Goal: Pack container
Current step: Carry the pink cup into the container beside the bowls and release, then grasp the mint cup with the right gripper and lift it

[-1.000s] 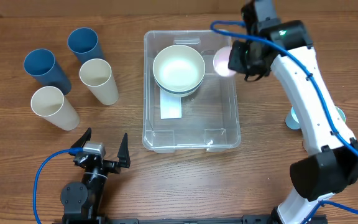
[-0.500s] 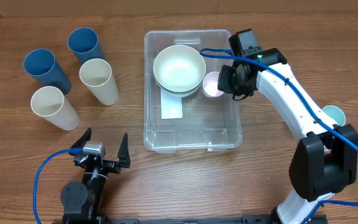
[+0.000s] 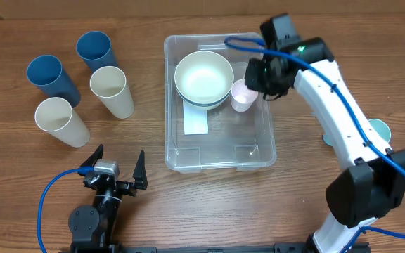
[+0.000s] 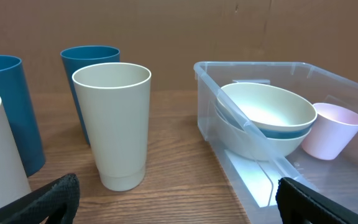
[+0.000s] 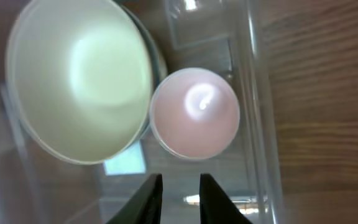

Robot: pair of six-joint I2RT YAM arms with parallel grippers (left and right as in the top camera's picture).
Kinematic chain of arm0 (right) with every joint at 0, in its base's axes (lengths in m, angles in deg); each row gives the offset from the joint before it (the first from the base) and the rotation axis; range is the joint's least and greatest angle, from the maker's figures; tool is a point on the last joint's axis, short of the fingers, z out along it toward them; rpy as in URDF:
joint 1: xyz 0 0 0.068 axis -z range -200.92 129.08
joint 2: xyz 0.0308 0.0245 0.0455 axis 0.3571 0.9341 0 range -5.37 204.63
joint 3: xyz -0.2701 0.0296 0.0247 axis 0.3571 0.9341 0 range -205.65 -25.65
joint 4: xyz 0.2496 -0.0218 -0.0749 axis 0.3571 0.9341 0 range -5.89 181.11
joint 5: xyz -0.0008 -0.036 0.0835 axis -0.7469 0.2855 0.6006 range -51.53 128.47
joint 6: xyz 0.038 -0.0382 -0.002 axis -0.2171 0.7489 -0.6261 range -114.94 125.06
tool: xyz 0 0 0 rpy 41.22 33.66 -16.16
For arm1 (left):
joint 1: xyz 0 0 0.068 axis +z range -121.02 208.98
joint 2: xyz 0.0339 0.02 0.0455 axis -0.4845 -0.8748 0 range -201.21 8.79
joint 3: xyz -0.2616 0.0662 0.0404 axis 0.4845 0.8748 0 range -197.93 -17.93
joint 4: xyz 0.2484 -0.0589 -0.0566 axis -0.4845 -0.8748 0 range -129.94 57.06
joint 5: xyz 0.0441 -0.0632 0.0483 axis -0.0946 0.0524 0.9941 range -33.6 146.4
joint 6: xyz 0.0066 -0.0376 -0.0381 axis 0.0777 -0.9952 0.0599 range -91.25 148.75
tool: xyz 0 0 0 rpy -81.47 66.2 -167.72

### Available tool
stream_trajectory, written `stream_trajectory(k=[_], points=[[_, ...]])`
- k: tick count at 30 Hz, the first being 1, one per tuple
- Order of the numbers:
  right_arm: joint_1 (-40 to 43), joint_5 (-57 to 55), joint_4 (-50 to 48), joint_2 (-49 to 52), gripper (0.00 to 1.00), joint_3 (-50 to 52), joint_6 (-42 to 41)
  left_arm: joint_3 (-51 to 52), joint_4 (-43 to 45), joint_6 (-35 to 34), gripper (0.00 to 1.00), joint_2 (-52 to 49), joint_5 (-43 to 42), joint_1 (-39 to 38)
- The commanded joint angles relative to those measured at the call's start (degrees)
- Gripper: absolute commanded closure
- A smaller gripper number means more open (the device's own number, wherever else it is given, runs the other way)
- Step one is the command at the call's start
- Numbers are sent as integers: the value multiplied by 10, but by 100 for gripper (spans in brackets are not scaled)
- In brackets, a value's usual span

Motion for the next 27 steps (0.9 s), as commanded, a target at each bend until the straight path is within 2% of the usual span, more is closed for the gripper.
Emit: stream_trajectory(k=[1,3,7,14,20,22,24,27], points=[[4,-5,73,-9,77,-119,1,2,0,-6,0,6,3,3],[29,-44,130,-9,77,-155,-16,2,0,-6,0,6,3,3],[124,-106,223,-9,77,-156,-21,2,0,-6,0,6,3,3],[342,-105,257,-9,78,-137,-25,2,0,-6,0,6,3,3],[512,-85,201,-10,78,-12,-24,2,0,-6,0,6,3,3],[563,-16,150,-10,78,44,9,2,0,-6,0,6,3,3],[578,26,115,-10,78,71,48,2,0,-6,0,6,3,3],[578,10,85,-10,77,101,49,2,0,-6,0,6,3,3]])
